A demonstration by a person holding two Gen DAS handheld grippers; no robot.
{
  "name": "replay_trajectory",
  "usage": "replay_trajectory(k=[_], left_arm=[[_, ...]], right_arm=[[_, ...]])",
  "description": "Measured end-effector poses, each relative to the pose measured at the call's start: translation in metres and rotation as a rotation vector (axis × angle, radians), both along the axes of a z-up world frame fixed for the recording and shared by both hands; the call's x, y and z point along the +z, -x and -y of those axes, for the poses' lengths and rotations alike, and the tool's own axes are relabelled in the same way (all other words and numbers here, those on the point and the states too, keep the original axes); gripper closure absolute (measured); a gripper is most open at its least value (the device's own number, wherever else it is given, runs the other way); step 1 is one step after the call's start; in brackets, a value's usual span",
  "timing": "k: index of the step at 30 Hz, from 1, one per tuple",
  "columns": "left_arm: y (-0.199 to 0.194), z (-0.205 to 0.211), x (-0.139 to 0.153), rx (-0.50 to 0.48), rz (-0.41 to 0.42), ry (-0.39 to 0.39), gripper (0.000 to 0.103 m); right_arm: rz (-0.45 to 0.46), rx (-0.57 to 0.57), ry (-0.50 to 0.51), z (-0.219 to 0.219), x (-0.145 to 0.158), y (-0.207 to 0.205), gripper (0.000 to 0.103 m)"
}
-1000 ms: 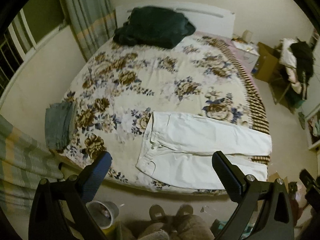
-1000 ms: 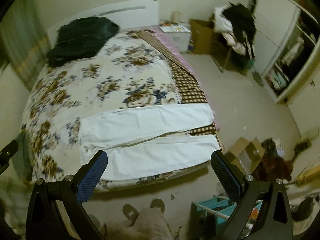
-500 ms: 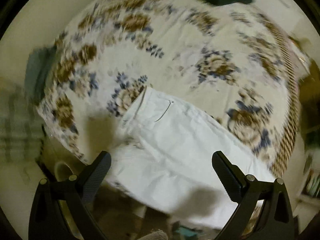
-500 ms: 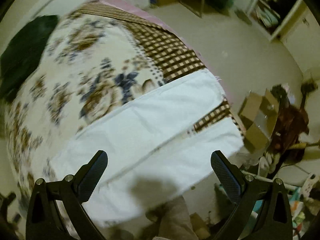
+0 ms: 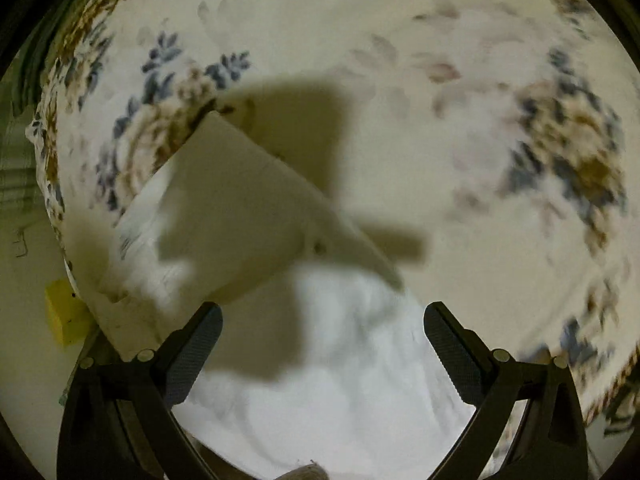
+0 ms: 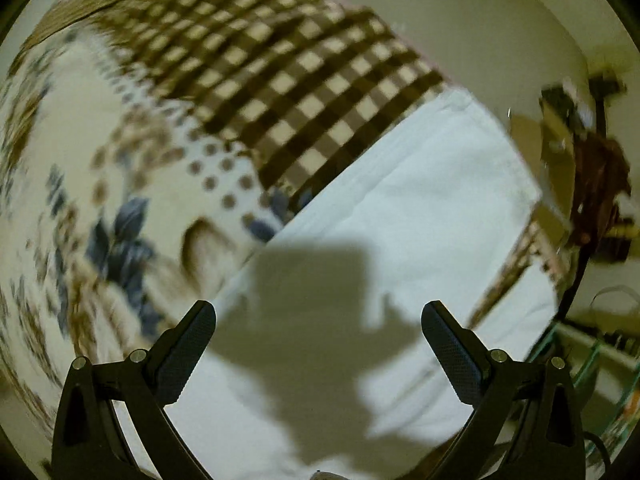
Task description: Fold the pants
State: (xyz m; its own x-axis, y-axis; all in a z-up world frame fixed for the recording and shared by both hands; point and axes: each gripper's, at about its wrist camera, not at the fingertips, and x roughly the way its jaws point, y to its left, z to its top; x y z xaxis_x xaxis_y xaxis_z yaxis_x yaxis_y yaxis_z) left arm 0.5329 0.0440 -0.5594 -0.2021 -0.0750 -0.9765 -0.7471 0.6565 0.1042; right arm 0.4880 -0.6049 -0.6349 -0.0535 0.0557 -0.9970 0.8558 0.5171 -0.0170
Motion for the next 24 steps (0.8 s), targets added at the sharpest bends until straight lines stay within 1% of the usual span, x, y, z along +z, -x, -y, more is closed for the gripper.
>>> replay_trajectory(k=[2,4,5,6,7,8,9,10,11,12,13,14,15,20,22,24], left_arm=[[-0.005,-0.007,-0.013,0.029,-0.012,0.001,0.0],[-0.007,-0.011,-0.02,0.049,-0.015,-0.001,0.001],[-0.007,-0.013,-0.023,0.054,-0.013,-0.001,0.003],[-0.008,-0.014,-0.025,0.049,-0.014,-0.009,0.012],[-0.008,-0.015,-0.025,0.035,-0.007,-0.013,0.028],[-0.008,-0.016,-0.025,0.024,0.0,-0.014,0.036],[-0.008,-0.016,-0.025,0.022,0.019,-0.004,0.049],[-0.007,-0.017,-0.024,0.022,0.052,0.011,0.062],[-0.007,-0.017,-0.022,0.019,0.071,0.013,0.067],[-0.006,-0.018,-0.014,0.008,0.106,0.008,0.078],[-0.005,-0.018,-0.01,0.005,0.125,0.01,0.082],[-0.001,-0.02,-0.003,0.006,0.151,0.017,0.083],[0.004,-0.023,0.005,0.01,0.185,0.026,0.084],[0.033,-0.037,0.049,0.005,0.343,0.084,0.086],[0.061,-0.042,0.069,0.011,0.404,0.108,0.086],[0.089,-0.049,0.094,0.011,0.469,0.129,0.086]], right_arm=[[0.006,-0.065,-0.033,0.012,-0.022,-0.002,0.0],[0.004,-0.11,-0.057,0.02,-0.039,-0.004,0.0],[0.004,-0.13,-0.07,0.024,-0.048,-0.006,0.0],[0.009,-0.141,-0.081,0.025,-0.053,-0.007,0.0],[0.01,-0.148,-0.092,0.026,-0.058,-0.008,0.001],[0.01,-0.155,-0.099,0.026,-0.063,-0.01,0.008],[0.008,-0.157,-0.104,0.026,-0.066,-0.011,0.02],[-0.011,-0.153,-0.107,0.025,-0.07,-0.012,0.026],[-0.018,-0.147,-0.108,0.025,-0.073,-0.013,0.039],[-0.013,-0.143,-0.114,0.024,-0.074,-0.013,0.06],[-0.009,-0.137,-0.124,0.023,-0.074,-0.014,0.07],[0.004,-0.13,-0.14,0.021,-0.073,-0.014,0.089],[0.015,-0.124,-0.144,0.018,-0.069,-0.014,0.097],[0.096,-0.068,-0.104,0.001,-0.03,-0.011,0.098],[0.146,-0.055,-0.105,-0.005,-0.01,0.0,0.098],[0.192,-0.042,-0.105,-0.009,0.01,0.012,0.098]])
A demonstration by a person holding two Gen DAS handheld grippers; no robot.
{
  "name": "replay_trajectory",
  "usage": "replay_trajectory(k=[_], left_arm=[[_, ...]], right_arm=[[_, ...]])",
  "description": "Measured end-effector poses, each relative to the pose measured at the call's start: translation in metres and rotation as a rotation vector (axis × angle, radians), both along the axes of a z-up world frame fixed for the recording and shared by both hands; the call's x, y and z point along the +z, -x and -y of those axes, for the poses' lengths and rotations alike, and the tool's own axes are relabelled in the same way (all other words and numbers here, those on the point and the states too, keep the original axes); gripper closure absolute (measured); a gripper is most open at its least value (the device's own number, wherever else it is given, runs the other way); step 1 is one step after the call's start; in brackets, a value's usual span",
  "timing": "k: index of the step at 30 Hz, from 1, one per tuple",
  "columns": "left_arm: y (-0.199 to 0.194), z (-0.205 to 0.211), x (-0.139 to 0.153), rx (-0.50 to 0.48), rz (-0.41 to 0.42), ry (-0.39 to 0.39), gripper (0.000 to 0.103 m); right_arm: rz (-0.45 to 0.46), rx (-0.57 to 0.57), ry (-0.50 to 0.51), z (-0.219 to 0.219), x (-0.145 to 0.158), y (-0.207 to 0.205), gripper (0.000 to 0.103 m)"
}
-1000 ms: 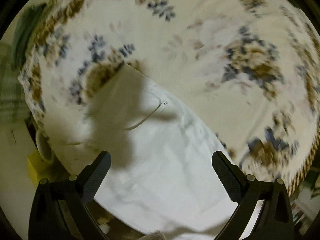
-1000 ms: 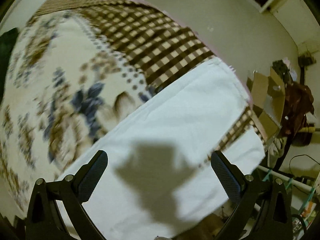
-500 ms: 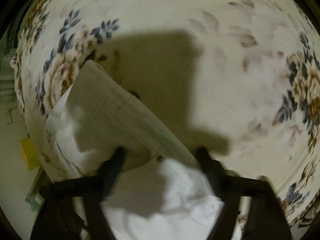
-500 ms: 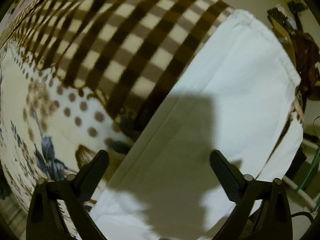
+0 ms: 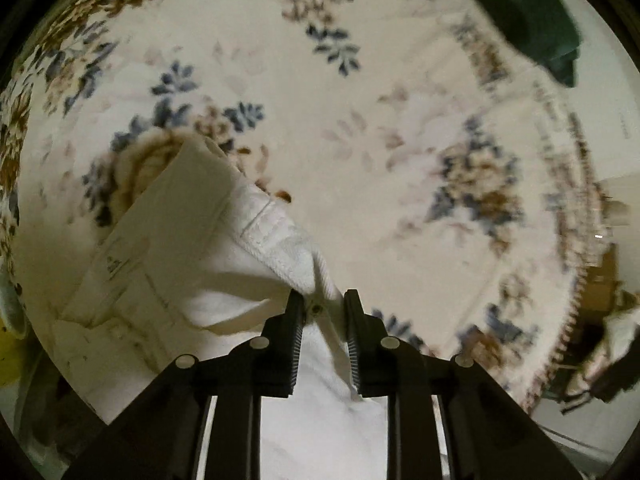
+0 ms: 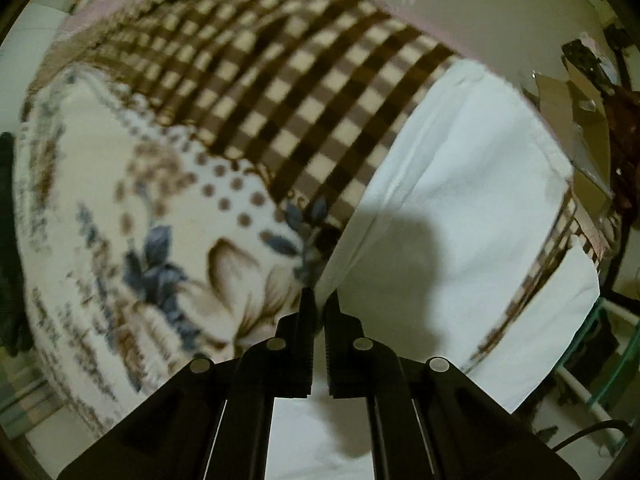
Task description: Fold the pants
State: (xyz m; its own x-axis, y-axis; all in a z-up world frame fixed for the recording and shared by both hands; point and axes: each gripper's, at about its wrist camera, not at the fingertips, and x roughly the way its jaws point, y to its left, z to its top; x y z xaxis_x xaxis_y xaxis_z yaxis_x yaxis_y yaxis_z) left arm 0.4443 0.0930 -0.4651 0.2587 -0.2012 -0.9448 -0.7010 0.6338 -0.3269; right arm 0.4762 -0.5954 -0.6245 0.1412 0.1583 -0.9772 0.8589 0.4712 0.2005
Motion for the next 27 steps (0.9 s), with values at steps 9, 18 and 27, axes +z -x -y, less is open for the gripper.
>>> replay_trajectory(k=[9,18,27], left_arm=[[0.114,0.011,0.028,-0.017,0.159,0.064,0.086],[0.229,0.002,-0.05,0.01,0.048,0.098,0.086],[0.273,0.003,-0.132,0.002,-0.072,0.084,0.086]], right_arm=[[0.215,0.072,0.052,-0.004,0.085,0.119,0.099],[0.192,0.108,0.105,-0.017,0.048,0.253,0.099],[0.087,0.074,0.067,-0.011,-0.032,0.324,0.099]])
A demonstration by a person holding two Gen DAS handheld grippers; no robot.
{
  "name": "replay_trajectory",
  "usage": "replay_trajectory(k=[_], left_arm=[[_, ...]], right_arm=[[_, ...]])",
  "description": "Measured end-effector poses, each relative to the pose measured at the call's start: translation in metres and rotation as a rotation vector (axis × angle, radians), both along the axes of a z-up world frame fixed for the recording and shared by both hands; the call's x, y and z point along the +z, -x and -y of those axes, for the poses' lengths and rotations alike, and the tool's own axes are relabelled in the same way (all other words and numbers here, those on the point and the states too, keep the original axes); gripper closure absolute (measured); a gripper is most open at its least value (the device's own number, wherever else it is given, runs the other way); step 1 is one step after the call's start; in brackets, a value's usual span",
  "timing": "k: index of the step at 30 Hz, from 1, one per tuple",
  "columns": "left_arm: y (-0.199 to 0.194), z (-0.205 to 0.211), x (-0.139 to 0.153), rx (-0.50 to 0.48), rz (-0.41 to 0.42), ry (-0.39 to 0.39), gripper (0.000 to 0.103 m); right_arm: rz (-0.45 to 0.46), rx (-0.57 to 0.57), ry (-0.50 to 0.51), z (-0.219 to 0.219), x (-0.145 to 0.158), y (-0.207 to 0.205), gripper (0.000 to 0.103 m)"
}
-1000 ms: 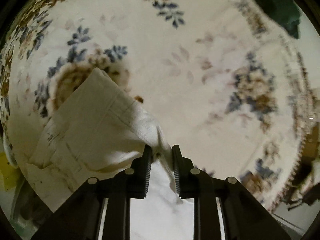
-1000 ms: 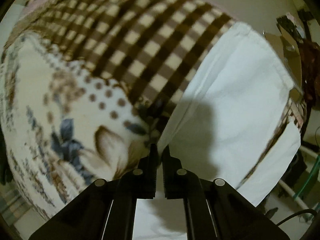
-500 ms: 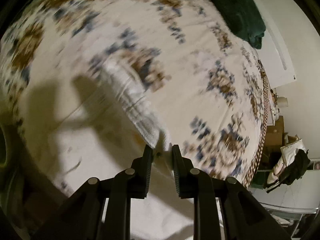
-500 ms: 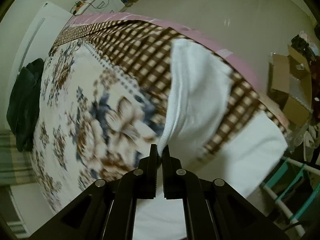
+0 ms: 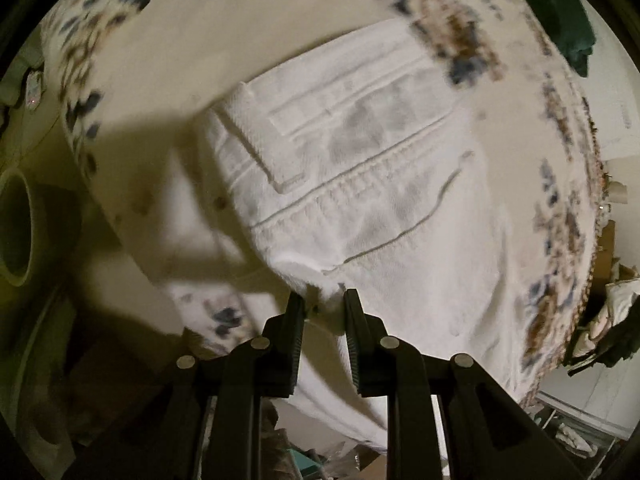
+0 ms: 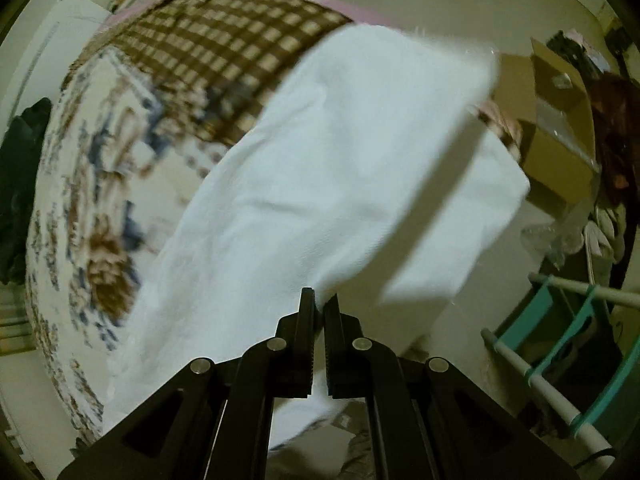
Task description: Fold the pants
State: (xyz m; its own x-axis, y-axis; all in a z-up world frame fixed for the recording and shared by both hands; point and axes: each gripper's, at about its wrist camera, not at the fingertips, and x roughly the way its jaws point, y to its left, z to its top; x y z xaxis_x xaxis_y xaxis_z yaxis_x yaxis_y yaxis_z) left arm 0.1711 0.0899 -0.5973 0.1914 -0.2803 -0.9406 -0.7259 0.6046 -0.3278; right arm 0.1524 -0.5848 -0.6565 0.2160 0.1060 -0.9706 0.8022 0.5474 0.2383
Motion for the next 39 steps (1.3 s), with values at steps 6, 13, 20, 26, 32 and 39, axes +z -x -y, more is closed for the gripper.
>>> replay_trajectory(k=[6,13,20,26,32,39], left_arm=[[0.011,0.003,-0.012,-0.028,-0.04,-0.023,0.091],[0.002,0.041,0.03,-0.098,-0.011,-0.086,0.081],[-0.016,0.089,0.032,-0.187,0.031,-0.12,0.032],[-0.021,0.101,0.014,-0.191,0.0,-0.139,0.032],[-0.026,0.106,0.016,-0.213,0.004,-0.166,0.032],[-0.032,0.106,0.012,-0.202,-0.015,-0.168,0.032]], right_arm=[[-0.041,-0.027,-0.099,0.011,-0.037,0.026,0.091],[0.083,-0.167,-0.122,0.064,-0.019,0.066,0.057],[0.15,-0.331,-0.134,0.129,-0.036,0.075,0.055],[0.114,-0.363,-0.116,0.14,-0.062,0.057,0.098],[0.135,-0.331,-0.045,0.135,-0.027,0.073,0.099],[0.025,-0.362,-0.067,0.131,-0.048,0.104,0.099]])
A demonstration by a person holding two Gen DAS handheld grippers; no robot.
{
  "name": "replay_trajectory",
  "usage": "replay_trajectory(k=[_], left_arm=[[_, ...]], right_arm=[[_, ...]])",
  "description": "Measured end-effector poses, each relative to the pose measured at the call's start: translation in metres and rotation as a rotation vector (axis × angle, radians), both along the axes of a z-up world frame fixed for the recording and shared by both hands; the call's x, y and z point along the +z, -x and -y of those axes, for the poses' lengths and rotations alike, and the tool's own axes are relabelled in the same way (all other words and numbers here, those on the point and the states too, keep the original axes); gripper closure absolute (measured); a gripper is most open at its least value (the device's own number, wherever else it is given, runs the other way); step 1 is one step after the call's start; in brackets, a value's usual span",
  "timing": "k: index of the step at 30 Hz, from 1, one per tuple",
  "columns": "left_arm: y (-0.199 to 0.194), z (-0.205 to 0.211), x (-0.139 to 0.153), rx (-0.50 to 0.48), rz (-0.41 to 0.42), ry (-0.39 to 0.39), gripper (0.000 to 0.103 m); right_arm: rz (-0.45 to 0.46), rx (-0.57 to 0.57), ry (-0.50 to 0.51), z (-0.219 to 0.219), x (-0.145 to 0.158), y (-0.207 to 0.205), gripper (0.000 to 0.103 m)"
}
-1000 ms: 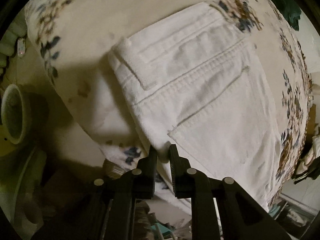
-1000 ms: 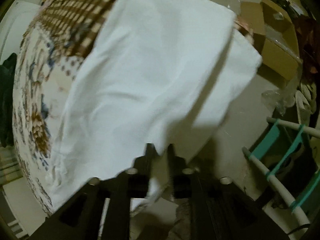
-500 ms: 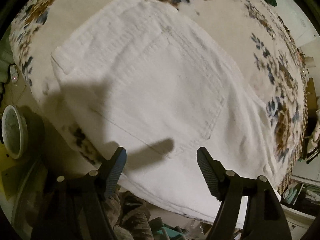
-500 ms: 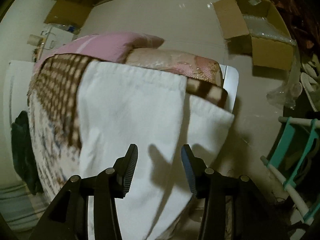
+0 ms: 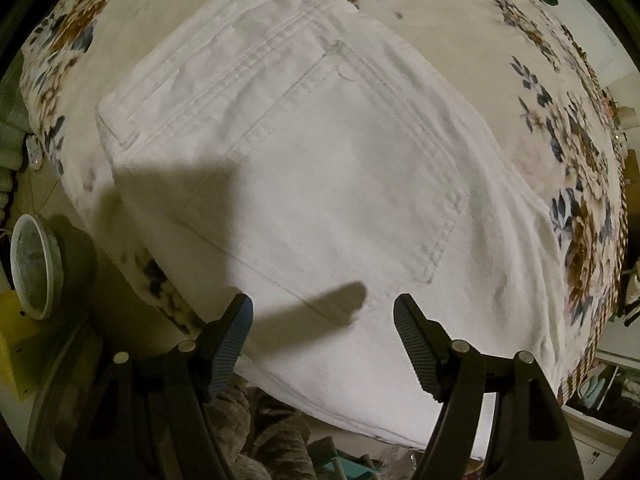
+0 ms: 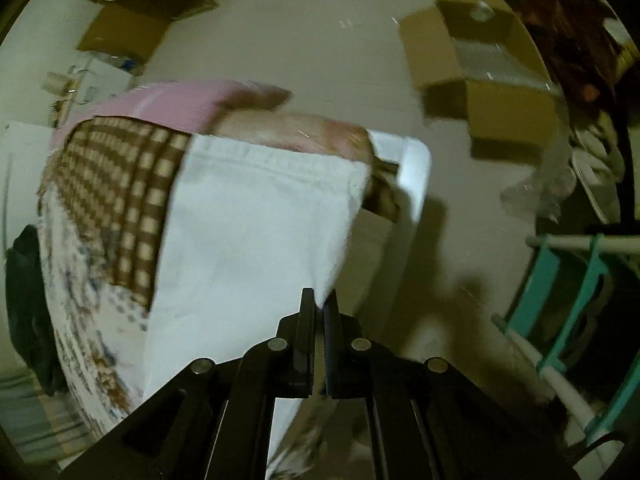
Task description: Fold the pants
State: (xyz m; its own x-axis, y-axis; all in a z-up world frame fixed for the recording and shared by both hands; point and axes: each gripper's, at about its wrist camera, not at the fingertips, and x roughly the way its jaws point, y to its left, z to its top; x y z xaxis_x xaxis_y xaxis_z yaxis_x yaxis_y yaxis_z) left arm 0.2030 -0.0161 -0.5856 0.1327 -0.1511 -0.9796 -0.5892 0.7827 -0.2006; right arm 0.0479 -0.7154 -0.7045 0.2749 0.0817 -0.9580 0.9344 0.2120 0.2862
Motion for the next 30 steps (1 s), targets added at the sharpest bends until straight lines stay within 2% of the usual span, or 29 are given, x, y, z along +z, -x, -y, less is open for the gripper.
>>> replay_trajectory(k=[3,4,5,6,8,11,12,13,17,18,19,20,21,23,28,30], left_arm=[[0.0,-0.003,0.0,-0.002,-0.008,0.003,0.032],[0.0,-0.003,0.001,-0.005,-0.01,0.004,0.032],[0.004,-0.003,0.002,-0.01,-0.01,0.008,0.032],[0.005,-0.001,0.004,-0.023,-0.006,0.012,0.032],[0.005,0.012,0.011,-0.074,0.003,0.006,0.032],[0.001,0.04,0.016,-0.153,0.02,0.004,0.029],[-0.003,0.055,0.016,-0.194,0.025,0.005,0.022],[-0.005,0.065,0.015,-0.226,0.028,0.013,0.019],[-0.019,0.12,0.011,-0.353,0.022,0.051,0.019],[-0.022,0.139,0.01,-0.396,0.026,0.048,0.019],[-0.024,0.149,0.01,-0.417,0.029,0.045,0.019],[-0.025,0.161,0.01,-0.447,0.032,0.038,0.019],[-0.027,0.174,0.009,-0.477,0.033,0.034,0.019],[-0.029,0.192,0.007,-0.513,0.039,0.037,0.019],[-0.029,0.223,0.001,-0.57,0.034,0.018,0.019],[-0.03,0.227,-0.004,-0.581,0.032,0.006,0.019]], right_arm=[[-0.028,0.031,-0.014,0.004,-0.015,0.0,0.097],[-0.024,0.041,-0.013,0.005,-0.015,0.002,0.092],[-0.023,0.04,-0.012,0.006,-0.014,0.004,0.077],[0.001,0.033,-0.015,0.007,-0.012,0.008,0.055],[0.057,0.006,-0.016,0.009,-0.006,0.017,0.033],[0.12,-0.027,-0.052,0.012,-0.013,0.03,0.031],[0.138,-0.035,-0.074,0.014,-0.02,0.031,0.03],[0.156,-0.042,-0.1,0.015,-0.027,0.032,0.03],[0.255,-0.105,-0.182,0.018,-0.059,0.028,0.03],[0.275,-0.113,-0.172,0.019,-0.06,0.026,0.035],[0.295,-0.11,-0.141,0.019,-0.055,0.021,0.043],[0.282,-0.083,-0.103,0.019,-0.049,0.016,0.062],[0.268,-0.061,-0.074,0.019,-0.043,0.012,0.075],[0.282,-0.016,-0.037,0.017,-0.03,0.005,0.091],[0.408,0.067,0.004,0.018,-0.001,-0.008,0.093],[0.416,0.111,-0.007,0.022,-0.008,-0.014,0.092]])
